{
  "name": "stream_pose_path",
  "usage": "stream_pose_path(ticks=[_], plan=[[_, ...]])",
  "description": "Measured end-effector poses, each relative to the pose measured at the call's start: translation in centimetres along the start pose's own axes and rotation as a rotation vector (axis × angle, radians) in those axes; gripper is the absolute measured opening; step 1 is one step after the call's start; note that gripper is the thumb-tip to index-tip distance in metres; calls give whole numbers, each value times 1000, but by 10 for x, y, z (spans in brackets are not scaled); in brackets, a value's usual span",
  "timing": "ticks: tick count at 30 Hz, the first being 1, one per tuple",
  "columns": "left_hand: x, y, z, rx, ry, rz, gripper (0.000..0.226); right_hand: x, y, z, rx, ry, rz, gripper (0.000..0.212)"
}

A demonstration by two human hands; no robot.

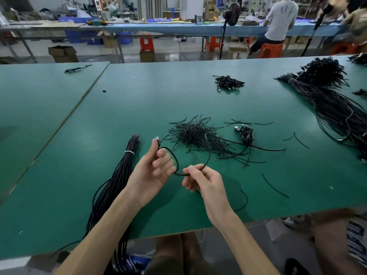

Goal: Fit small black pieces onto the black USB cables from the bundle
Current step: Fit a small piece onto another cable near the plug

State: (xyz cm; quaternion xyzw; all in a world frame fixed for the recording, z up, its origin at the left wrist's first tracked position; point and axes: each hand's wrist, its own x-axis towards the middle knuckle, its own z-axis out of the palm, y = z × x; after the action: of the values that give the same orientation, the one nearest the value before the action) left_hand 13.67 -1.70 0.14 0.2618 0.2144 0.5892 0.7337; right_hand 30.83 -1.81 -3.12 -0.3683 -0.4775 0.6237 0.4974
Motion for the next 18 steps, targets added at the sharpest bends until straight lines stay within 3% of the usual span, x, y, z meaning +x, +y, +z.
stream_pose_path(ticks=[2,4,9,13,18], plan=[[-1,2,-3,53,4,6,53,2,1,1,-18,24,4,23],[-1,0,-5,255,50,67,57,2,1,2,-78,36,-11,27],[-4,-16,-6,1005,101,298,62,4,3,1,-68,144,-32,31],[-3,-28,-19,1770,-13,386,51,4,3,0,-24,178,-37,21],[-1,-26,-19,2030,-73,579,21,2,-1,1,66,190,-51,31]])
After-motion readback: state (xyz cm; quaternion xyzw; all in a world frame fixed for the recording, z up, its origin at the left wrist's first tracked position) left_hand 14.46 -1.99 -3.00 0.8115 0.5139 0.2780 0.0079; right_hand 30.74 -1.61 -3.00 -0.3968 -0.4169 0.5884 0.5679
